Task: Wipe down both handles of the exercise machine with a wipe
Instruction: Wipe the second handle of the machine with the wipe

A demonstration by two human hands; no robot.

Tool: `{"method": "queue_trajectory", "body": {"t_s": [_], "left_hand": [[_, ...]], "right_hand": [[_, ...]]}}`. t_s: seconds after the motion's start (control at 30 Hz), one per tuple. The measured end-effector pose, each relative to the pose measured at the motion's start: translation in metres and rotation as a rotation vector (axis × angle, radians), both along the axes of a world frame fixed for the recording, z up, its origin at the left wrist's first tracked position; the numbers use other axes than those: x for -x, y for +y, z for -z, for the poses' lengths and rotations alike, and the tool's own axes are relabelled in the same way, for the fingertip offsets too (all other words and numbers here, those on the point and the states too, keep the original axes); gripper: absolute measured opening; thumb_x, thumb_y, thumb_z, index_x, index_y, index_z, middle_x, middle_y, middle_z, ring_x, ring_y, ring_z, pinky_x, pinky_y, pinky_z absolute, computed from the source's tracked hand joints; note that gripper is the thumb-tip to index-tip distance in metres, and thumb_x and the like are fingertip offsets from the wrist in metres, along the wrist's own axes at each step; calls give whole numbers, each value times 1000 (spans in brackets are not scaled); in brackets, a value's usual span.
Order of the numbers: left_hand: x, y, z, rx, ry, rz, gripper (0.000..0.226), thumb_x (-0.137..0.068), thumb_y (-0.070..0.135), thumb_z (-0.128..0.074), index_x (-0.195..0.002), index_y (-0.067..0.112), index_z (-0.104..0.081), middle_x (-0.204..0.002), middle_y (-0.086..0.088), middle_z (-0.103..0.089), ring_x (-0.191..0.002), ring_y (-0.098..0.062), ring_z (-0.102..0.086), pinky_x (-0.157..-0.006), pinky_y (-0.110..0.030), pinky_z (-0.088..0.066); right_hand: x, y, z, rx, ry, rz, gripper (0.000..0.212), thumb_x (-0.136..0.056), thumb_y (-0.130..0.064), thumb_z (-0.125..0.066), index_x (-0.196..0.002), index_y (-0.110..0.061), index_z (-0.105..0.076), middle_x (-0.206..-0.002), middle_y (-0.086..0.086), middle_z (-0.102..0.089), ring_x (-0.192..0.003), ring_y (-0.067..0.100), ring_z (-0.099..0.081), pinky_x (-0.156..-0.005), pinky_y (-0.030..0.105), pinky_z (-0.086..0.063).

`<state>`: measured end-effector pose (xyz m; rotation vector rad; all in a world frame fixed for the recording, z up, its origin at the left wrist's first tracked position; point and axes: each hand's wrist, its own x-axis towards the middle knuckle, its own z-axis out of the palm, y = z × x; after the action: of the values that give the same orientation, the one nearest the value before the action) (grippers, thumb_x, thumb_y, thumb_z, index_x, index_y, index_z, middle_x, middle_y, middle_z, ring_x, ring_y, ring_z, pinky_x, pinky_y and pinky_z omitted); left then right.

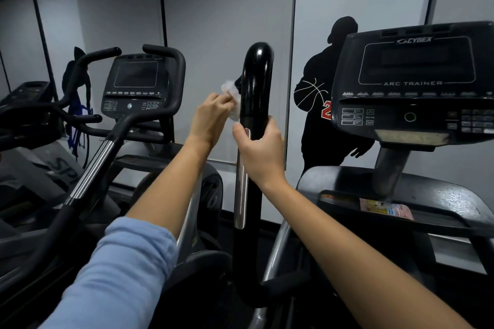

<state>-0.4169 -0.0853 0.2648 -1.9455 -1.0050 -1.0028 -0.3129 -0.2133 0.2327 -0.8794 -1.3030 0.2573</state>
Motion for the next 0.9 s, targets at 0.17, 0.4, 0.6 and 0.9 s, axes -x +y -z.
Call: {"method": "queue_trajectory", "body": {"t_s": [0.17, 0.4, 0.6, 0.9], "left_hand": [[27, -8, 24, -30, -24, -9, 28, -59, -13, -75, -82, 3, -71, -89, -9, -72, -73, -31, -65, -46, -34, -54], [13, -20, -27, -96, -161, 60, 18, -76, -7, -62, -92, 1, -67, -92, -15, -69, -81, -33, -62, -63, -42, -57], [-22, -13, -31, 26, -52, 106, 17, -78, -18, -54, -84, -4, -62, -85, -20, -65, -74, -36, -58, -60, -42, -54], [27, -10, -2, 47, -241, 12, 19, -81, -8, -57, -93, 1, -69, -92, -20, -69, -83, -35, -62, -67, -41, -51]], "right_hand": [[1, 1, 0, -4, 10, 3, 19, -83, -25, -64, -85, -11, -52, -64, -10, -51, -54, -3, -49, -48, 7, -39], [1, 2, 1, 14, 17, -14, 18, -84, -23, -63, -81, -13, -50, -63, -8, -50, -53, -2, -49, -49, 8, -39], [1, 4, 1, 0, 12, -12, 17, -83, -23, -64, -82, -13, -50, -63, -8, -49, -53, 0, -48, -49, 10, -41], [0, 3, 2, 15, 20, -16, 16, -84, -26, -63, -82, -15, -51, -65, -10, -51, -56, -3, -50, -52, 9, -42]]}}
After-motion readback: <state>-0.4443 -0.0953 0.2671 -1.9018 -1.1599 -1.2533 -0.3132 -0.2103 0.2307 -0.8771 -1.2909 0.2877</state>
